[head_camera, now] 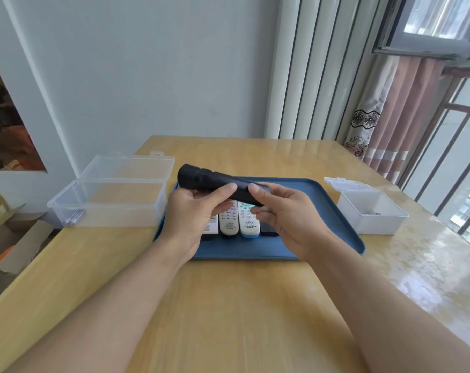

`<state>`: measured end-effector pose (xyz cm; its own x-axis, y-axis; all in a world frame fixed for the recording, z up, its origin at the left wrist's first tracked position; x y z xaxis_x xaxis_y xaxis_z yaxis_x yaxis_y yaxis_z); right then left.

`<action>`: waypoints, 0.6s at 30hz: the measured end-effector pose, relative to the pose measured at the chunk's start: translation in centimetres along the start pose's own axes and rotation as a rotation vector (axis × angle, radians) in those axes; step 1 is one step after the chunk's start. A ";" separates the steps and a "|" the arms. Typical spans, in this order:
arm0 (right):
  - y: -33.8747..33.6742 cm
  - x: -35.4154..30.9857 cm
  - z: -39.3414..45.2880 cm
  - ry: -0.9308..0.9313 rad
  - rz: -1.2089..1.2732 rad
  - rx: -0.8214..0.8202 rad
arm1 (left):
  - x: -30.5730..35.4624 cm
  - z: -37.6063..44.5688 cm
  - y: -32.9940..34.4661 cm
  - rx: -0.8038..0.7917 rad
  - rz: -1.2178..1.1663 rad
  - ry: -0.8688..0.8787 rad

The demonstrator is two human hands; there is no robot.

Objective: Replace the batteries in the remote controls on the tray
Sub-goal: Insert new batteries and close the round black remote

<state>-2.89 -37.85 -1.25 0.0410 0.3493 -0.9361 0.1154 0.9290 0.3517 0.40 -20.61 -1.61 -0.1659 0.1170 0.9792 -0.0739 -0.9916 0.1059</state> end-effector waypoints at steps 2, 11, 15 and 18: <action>-0.4 -0.3 0.1 -0.005 0.090 0.019 | 0.4 0.1 -0.3 0.005 -0.058 0.012; -1.1 -0.1 0.3 0.010 0.022 -0.014 | 0.4 0.0 -0.3 -0.034 0.033 -0.011; -1.1 -0.5 0.2 -0.041 0.001 -0.039 | 0.4 -0.3 -0.1 -0.034 0.037 -0.012; -1.0 -0.5 0.2 -0.060 -0.038 -0.035 | 0.5 -0.2 -0.2 -0.007 0.037 -0.006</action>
<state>-2.87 -39.01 -1.17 0.0968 0.3063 -0.9470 0.0836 0.9456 0.3144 0.12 -20.33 -1.22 -0.1629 0.0804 0.9834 -0.0746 -0.9948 0.0689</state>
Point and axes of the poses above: each hand's wrist, its own z-axis towards the middle knuckle, its own y-axis out of the palm, x = y × z, the point moved 2 cm from there along z, towards the middle knuckle, and after that the axes turned 12 degrees about z, right-handed, at the moved point
